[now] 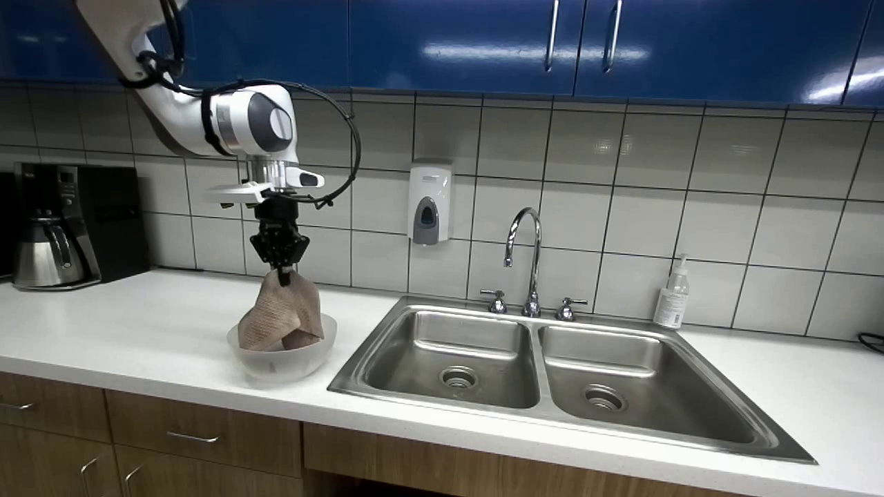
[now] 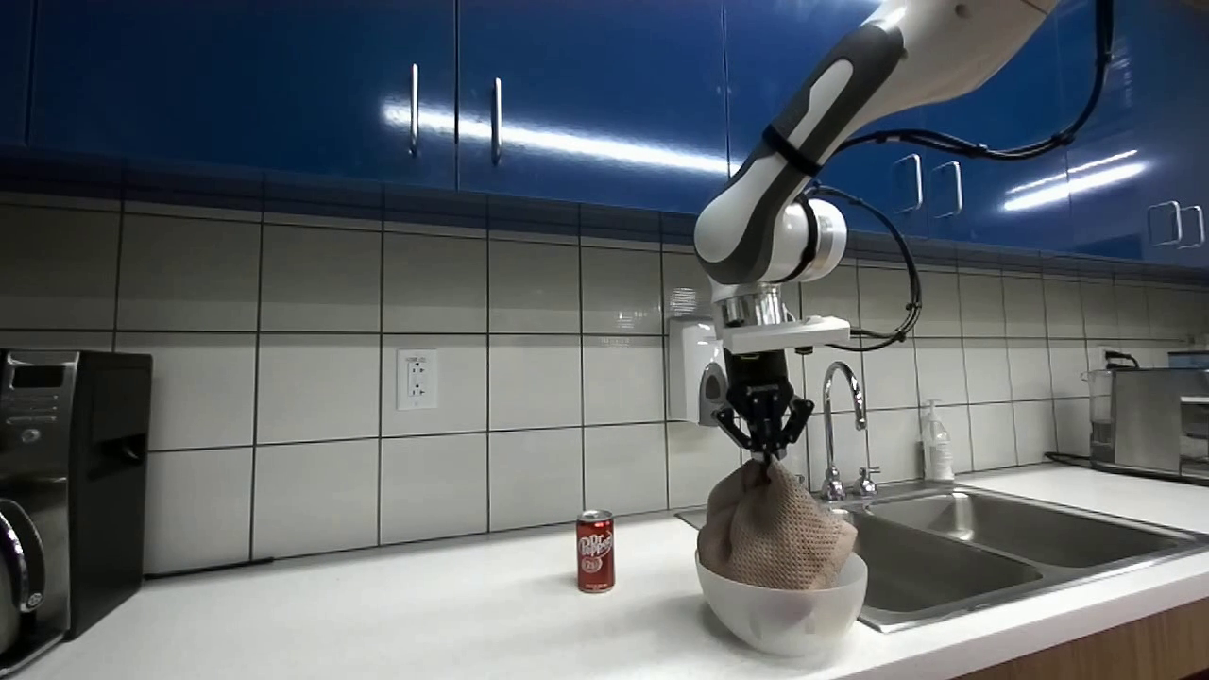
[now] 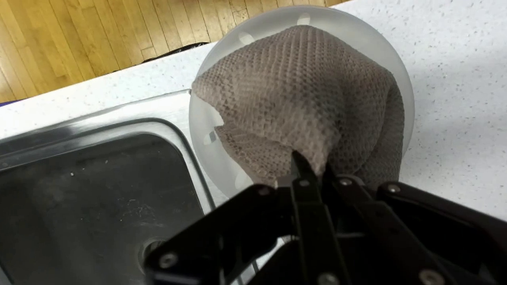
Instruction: Put the towel in the bowl.
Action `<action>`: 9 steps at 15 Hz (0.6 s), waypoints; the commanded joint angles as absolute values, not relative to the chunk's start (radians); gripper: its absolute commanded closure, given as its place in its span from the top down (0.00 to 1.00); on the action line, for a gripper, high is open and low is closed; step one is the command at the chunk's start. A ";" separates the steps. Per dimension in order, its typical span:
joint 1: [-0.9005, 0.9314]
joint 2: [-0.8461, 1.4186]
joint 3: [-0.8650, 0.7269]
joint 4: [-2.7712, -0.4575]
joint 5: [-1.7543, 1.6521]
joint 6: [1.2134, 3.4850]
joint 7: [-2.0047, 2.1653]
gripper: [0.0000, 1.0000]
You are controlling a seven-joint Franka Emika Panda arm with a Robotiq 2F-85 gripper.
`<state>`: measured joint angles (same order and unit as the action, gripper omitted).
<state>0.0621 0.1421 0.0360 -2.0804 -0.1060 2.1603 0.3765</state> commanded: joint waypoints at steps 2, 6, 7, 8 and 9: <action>0.090 0.157 0.039 -2.062 -0.136 2.161 0.395 0.45; 0.123 0.101 0.053 -2.089 -0.141 2.159 0.420 0.75; 0.133 0.086 0.053 -2.093 -0.155 2.147 0.438 0.82; 0.141 0.065 0.056 -2.099 -0.165 2.137 0.450 0.88; 0.147 0.046 0.058 -2.102 -0.174 2.127 0.465 0.97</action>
<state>0.1338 0.1233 0.0447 -2.0772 -0.1313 2.1628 0.4046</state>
